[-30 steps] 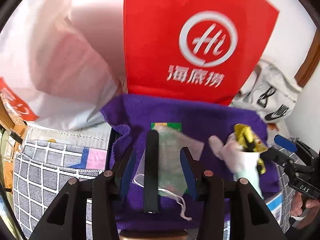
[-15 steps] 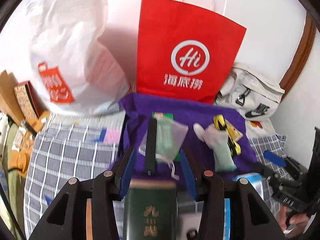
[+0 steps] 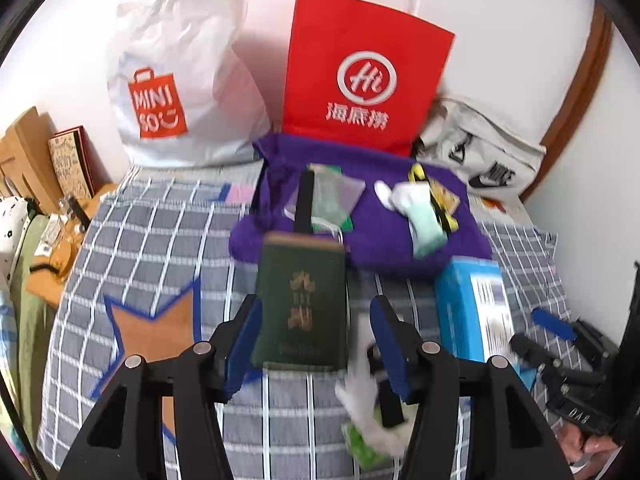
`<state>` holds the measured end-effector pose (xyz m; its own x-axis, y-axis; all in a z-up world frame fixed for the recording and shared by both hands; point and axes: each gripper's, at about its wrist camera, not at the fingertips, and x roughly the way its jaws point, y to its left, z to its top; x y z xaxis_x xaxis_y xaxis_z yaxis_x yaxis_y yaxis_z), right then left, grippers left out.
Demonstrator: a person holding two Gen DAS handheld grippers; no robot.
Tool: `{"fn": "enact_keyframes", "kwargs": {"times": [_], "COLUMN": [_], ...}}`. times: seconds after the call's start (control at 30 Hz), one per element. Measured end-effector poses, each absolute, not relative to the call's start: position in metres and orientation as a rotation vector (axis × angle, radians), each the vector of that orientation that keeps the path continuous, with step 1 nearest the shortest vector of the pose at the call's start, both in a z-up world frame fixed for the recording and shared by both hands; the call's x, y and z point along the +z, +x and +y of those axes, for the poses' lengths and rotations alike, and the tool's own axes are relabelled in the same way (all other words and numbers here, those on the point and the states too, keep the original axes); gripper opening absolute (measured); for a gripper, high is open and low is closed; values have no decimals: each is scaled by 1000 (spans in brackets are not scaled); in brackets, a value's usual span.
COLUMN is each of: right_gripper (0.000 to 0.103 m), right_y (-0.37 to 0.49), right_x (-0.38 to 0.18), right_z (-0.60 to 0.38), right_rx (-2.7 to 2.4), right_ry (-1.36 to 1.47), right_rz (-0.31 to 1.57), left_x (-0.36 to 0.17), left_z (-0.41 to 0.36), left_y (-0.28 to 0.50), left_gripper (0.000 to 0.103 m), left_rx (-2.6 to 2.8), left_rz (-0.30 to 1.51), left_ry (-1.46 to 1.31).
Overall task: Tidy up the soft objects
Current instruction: 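Withdraw both tools from the towel back over the pile, then close the left tool on the white crumpled tissue and lift it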
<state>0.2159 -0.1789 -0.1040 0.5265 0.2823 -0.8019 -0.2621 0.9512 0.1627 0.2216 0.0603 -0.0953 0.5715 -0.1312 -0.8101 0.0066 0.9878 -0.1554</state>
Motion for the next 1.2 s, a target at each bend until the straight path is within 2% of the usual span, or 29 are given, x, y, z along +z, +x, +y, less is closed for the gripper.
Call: {"fn": "enact_keyframes", "kwargs": {"times": [0.07, 0.13, 0.5, 1.1, 1.13, 1.2], "right_gripper": [65, 71, 85, 85, 85, 85], "right_y": [203, 187, 138, 123, 124, 125], "right_x": [-102, -101, -113, -134, -135, -137], "right_z": [-183, -189, -202, -227, -227, -227], "right_rx": [298, 275, 208, 157, 158, 161], "right_ry": [12, 24, -7, 40, 41, 47], "right_rz": [935, 923, 908, 925, 928, 931], "left_x": [-104, -114, -157, -184, -183, -182], "left_z": [57, 54, 18, -5, -6, -8], "left_y": [207, 195, 143, 150, 149, 149], "left_gripper": [55, 56, 62, 62, 61, 48], "left_rx": [-83, -89, -173, -176, -180, -175], "left_rz": [971, 989, 1034, 1037, 1031, 1023], "left_ry": [-132, -126, -86, -60, -57, -35]}}
